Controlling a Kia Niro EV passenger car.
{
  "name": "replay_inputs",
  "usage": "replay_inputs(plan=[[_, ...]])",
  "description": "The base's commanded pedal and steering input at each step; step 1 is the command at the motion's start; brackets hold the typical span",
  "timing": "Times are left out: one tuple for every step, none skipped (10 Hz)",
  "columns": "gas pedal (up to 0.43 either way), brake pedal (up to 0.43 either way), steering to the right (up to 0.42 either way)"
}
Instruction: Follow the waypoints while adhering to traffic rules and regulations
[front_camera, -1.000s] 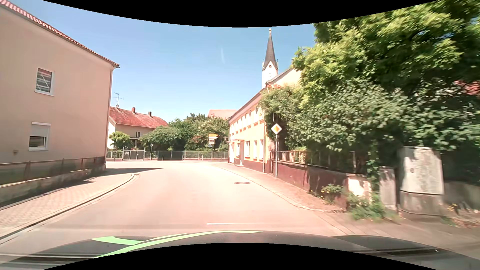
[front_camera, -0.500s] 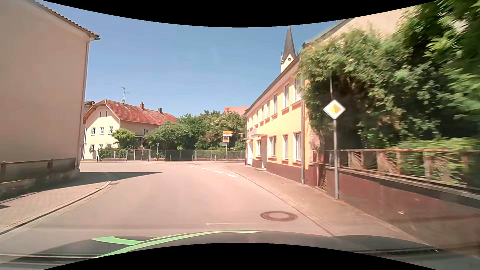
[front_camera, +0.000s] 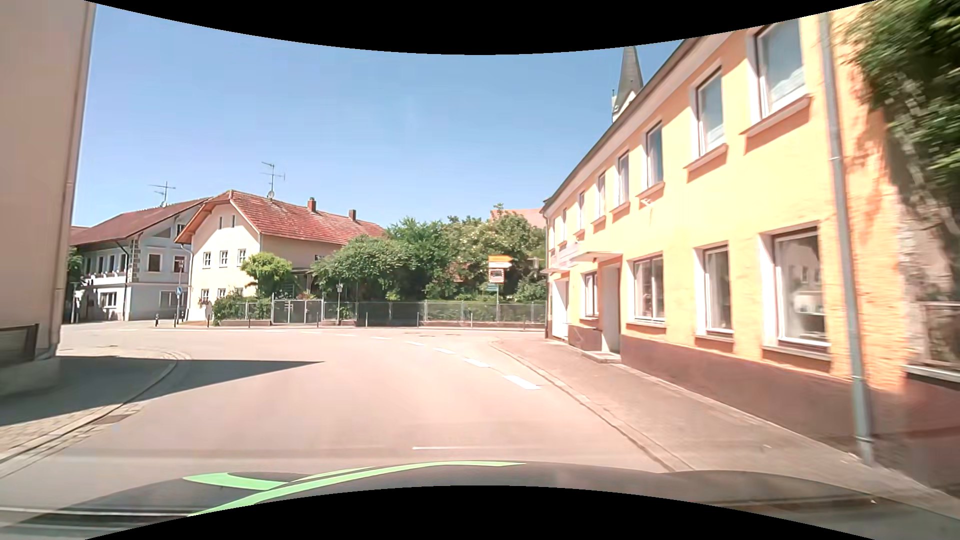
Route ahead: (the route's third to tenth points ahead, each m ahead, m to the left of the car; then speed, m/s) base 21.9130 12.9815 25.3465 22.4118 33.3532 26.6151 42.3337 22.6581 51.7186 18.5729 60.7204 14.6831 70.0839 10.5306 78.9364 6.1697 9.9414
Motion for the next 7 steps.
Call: replay_inputs(plan=[[0.000, 0.122, -0.100], [0.000, 0.122, -0.101], [0.000, 0.116, -0.109], [0.000, 0.116, -0.121], [0.000, 0.116, -0.130], [0.000, 0.116, -0.141], [0.000, 0.116, -0.152]])
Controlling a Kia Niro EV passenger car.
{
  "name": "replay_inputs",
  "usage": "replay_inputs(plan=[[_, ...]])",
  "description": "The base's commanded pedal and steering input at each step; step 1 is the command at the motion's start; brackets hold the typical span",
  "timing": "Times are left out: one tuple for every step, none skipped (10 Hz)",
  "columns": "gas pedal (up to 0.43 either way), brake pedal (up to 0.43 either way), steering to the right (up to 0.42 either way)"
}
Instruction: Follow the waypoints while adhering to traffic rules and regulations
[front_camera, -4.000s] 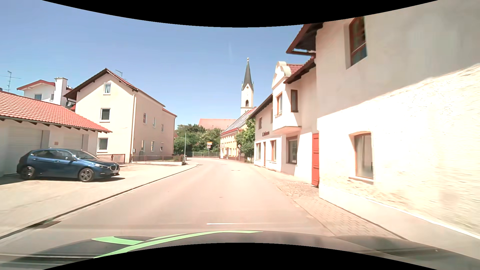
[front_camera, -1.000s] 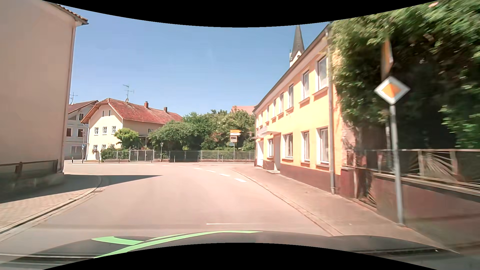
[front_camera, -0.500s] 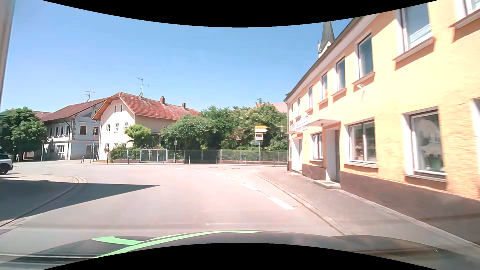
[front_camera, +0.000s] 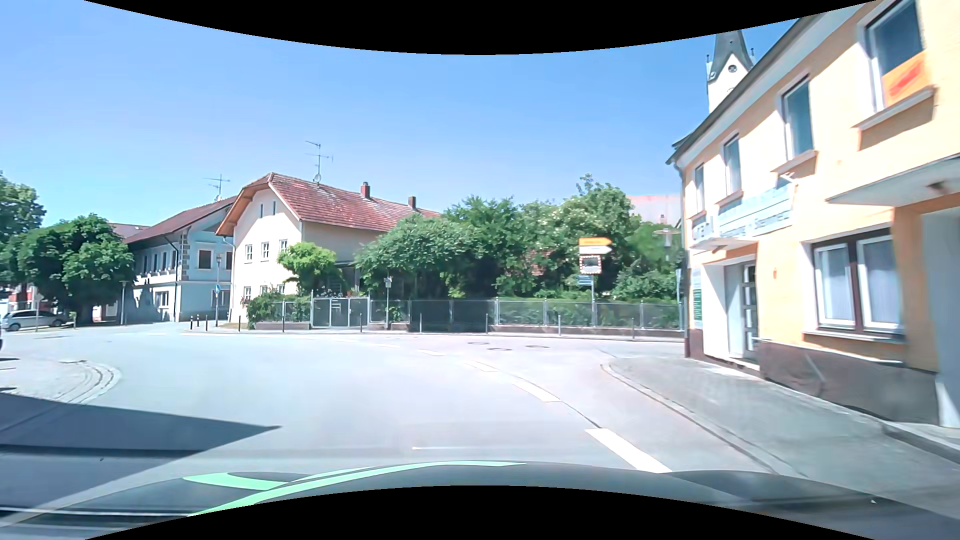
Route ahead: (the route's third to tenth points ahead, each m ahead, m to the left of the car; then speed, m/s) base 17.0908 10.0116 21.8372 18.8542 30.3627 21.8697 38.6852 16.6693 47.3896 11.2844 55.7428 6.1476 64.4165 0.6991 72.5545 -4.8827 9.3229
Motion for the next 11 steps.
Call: replay_inputs(plan=[[0.000, 0.116, -0.162], [0.000, 0.116, -0.172], [0.000, 0.110, -0.179], [0.000, 0.104, -0.182], [0.000, 0.104, -0.188], [0.000, 0.104, -0.195], [0.000, 0.098, -0.201], [0.000, 0.098, -0.211], [0.000, 0.091, -0.216], [0.000, 0.085, -0.217], [0.000, 0.073, -0.217]])
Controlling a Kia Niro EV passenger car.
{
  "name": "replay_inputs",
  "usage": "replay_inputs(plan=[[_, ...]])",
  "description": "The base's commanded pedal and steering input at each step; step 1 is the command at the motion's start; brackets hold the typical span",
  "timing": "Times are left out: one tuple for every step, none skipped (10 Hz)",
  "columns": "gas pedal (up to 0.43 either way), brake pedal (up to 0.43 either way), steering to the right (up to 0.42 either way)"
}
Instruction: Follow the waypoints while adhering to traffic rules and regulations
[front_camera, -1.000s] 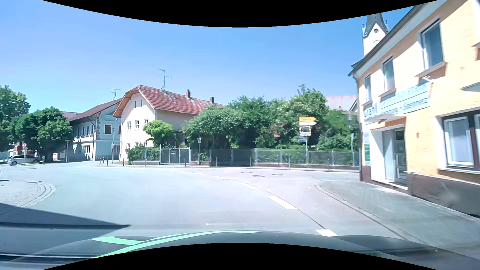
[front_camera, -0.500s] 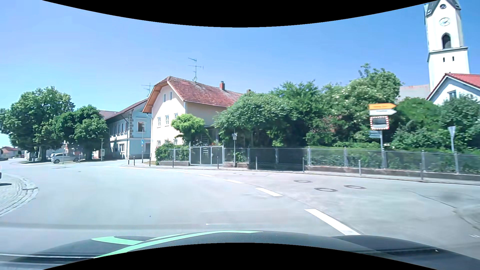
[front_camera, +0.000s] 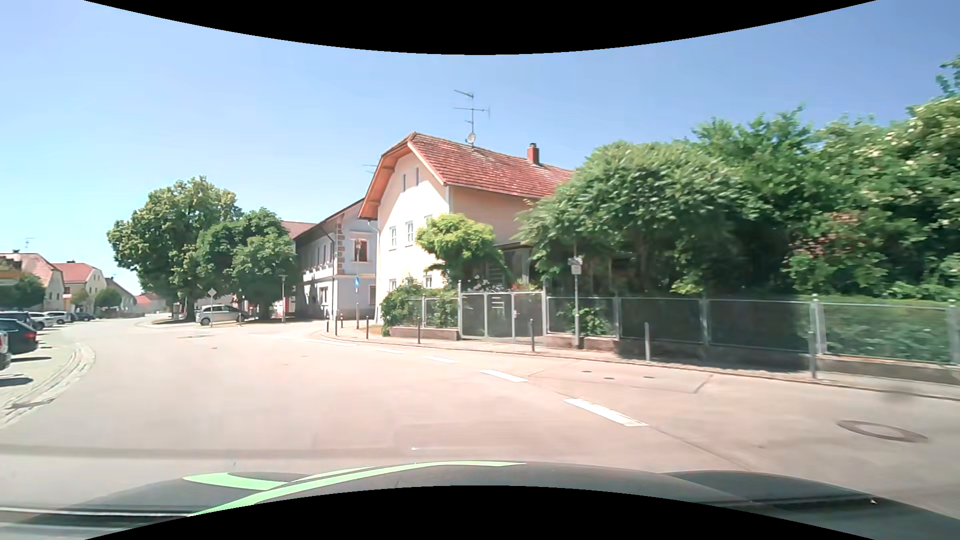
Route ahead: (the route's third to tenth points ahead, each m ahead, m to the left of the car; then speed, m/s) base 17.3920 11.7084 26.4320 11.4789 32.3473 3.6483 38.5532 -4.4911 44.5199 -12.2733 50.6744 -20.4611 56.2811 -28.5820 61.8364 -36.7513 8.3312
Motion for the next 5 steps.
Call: replay_inputs(plan=[[0.000, 0.049, -0.216], [0.000, 0.043, -0.216], [0.000, 0.012, -0.216], [0.000, 0.000, -0.216], [0.000, 0.000, -0.216]])
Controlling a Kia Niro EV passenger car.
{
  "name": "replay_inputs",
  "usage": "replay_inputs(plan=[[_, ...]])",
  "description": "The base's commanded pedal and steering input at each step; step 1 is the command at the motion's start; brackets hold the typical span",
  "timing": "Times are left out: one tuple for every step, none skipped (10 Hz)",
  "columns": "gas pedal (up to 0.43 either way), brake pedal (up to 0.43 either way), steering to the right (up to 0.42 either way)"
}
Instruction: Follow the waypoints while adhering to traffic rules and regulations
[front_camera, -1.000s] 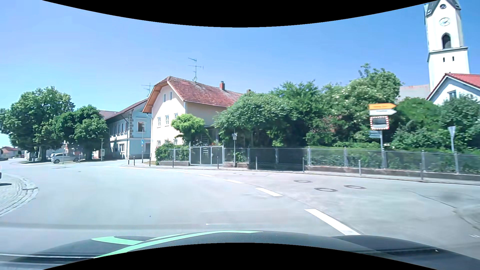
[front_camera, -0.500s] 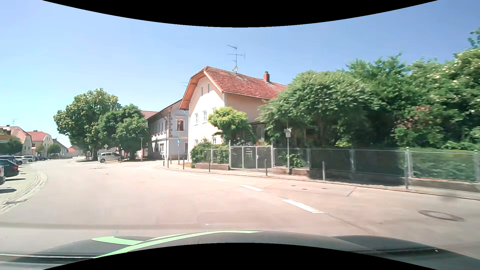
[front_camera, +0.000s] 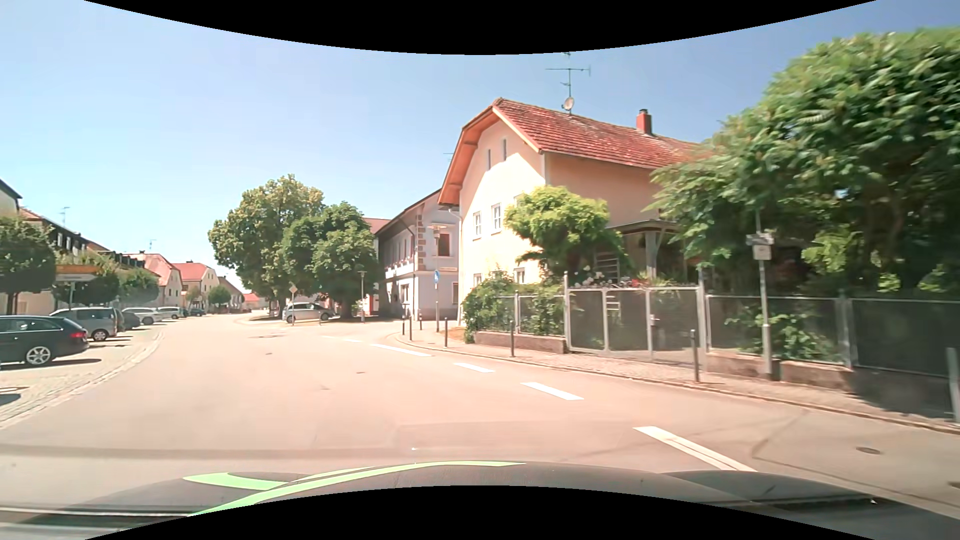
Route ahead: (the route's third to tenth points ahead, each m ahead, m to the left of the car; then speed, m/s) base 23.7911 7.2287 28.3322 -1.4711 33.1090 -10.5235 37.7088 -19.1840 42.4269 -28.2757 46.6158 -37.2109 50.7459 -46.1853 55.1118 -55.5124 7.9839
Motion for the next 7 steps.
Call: replay_inputs(plan=[[0.000, 0.000, -0.214], [0.000, 0.000, -0.208], [0.000, 0.000, -0.202], [0.000, 0.000, -0.198], [0.000, 0.000, -0.194], [0.000, 0.000, -0.192], [0.000, 0.000, -0.186]])
